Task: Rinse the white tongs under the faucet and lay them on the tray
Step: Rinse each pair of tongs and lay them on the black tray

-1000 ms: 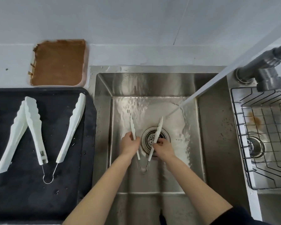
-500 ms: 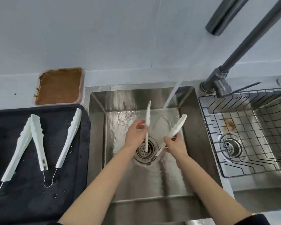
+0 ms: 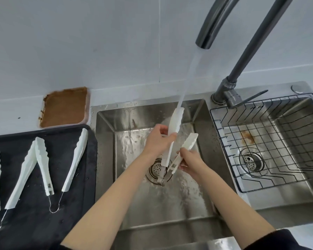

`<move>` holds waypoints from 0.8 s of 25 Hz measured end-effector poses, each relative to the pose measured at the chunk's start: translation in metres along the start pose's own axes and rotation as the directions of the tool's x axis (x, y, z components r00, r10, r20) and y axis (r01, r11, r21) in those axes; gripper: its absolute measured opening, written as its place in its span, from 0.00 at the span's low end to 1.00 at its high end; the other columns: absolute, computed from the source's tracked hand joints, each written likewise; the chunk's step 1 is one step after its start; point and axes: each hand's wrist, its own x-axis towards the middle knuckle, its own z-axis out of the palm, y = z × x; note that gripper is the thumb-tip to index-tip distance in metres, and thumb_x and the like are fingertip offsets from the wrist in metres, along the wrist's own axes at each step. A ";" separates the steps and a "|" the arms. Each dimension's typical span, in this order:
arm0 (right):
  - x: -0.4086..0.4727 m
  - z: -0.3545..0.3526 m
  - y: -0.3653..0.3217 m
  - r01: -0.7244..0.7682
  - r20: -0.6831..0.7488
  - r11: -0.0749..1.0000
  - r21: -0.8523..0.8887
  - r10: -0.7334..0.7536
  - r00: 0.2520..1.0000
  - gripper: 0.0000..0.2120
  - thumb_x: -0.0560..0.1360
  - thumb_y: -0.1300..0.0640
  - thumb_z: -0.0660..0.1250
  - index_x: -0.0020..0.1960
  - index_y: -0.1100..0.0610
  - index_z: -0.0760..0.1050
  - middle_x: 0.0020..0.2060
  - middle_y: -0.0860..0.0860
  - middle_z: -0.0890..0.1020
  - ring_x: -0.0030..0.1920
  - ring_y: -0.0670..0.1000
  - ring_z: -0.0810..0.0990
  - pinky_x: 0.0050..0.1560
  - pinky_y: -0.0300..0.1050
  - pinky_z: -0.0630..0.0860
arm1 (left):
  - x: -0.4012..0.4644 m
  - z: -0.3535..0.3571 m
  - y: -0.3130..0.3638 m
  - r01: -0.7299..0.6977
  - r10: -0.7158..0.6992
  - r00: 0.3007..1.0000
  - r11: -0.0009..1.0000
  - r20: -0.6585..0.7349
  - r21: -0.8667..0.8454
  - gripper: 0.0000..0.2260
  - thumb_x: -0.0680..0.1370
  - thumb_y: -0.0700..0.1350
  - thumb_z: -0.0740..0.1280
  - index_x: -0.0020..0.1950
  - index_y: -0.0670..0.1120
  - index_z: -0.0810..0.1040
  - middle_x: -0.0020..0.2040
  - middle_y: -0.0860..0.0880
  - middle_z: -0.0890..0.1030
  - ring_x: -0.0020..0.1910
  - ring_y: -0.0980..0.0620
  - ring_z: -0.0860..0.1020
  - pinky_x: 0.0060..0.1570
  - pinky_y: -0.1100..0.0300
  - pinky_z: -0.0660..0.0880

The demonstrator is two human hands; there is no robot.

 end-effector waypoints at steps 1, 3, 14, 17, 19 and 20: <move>0.000 0.000 0.001 -0.002 0.013 1.000 -0.010 0.002 1.000 0.10 0.77 0.63 0.53 0.38 0.59 0.67 0.31 0.54 0.71 0.28 0.50 0.68 0.31 0.41 0.66 | -0.002 0.000 0.000 -0.008 0.008 1.000 1.000 0.016 0.015 0.15 0.75 0.46 0.67 0.59 0.44 0.71 0.49 0.52 0.74 0.49 0.53 0.74 0.53 0.58 0.73; 0.000 -0.001 0.004 -0.002 0.015 0.998 -0.062 0.003 1.000 0.09 0.77 0.62 0.53 0.39 0.60 0.67 0.31 0.54 0.70 0.28 0.50 0.68 0.30 0.41 0.65 | -0.006 0.000 -0.001 -0.049 0.047 0.998 0.997 0.035 0.064 0.16 0.75 0.46 0.67 0.59 0.43 0.70 0.47 0.54 0.73 0.45 0.55 0.74 0.45 0.65 0.71; -0.014 -0.006 -0.008 0.283 -0.138 0.866 -0.412 -0.367 0.920 0.06 0.75 0.62 0.61 0.48 0.59 0.64 0.34 0.50 0.71 0.34 0.48 0.72 0.35 0.42 0.72 | -0.005 -0.013 -0.009 -0.115 0.118 0.993 0.971 -0.003 0.211 0.15 0.78 0.43 0.60 0.64 0.41 0.71 0.56 0.47 0.78 0.49 0.51 0.77 0.47 0.61 0.73; -0.020 0.001 -0.020 0.403 -0.061 0.671 -0.622 -0.555 0.830 0.07 0.73 0.62 0.61 0.47 0.58 0.62 0.39 0.51 0.69 0.34 0.48 0.68 0.30 0.38 0.63 | 0.005 -0.021 -0.014 -0.036 0.043 0.998 0.986 -0.043 0.163 0.14 0.77 0.40 0.58 0.62 0.39 0.72 0.58 0.41 0.79 0.56 0.44 0.78 0.57 0.51 0.75; -0.021 0.007 -0.028 0.430 -0.006 0.570 -0.701 -0.607 0.795 0.05 0.74 0.61 0.60 0.49 0.60 0.65 0.43 0.53 0.68 0.41 0.52 0.67 0.37 0.42 0.64 | 0.011 -0.026 -0.017 0.018 -0.014 0.998 0.997 -0.059 0.079 0.13 0.77 0.39 0.58 0.60 0.39 0.72 0.54 0.41 0.79 0.54 0.44 0.78 0.57 0.48 0.76; -0.021 0.010 -0.032 0.438 0.019 0.541 -0.717 -0.614 0.789 0.07 0.75 0.60 0.59 0.52 0.61 0.67 0.44 0.53 0.68 0.43 0.53 0.67 0.41 0.43 0.64 | 0.013 -0.029 -0.017 0.042 -0.040 0.997 0.999 -0.060 0.031 0.11 0.77 0.39 0.58 0.58 0.40 0.73 0.52 0.42 0.79 0.52 0.46 0.78 0.52 0.51 0.78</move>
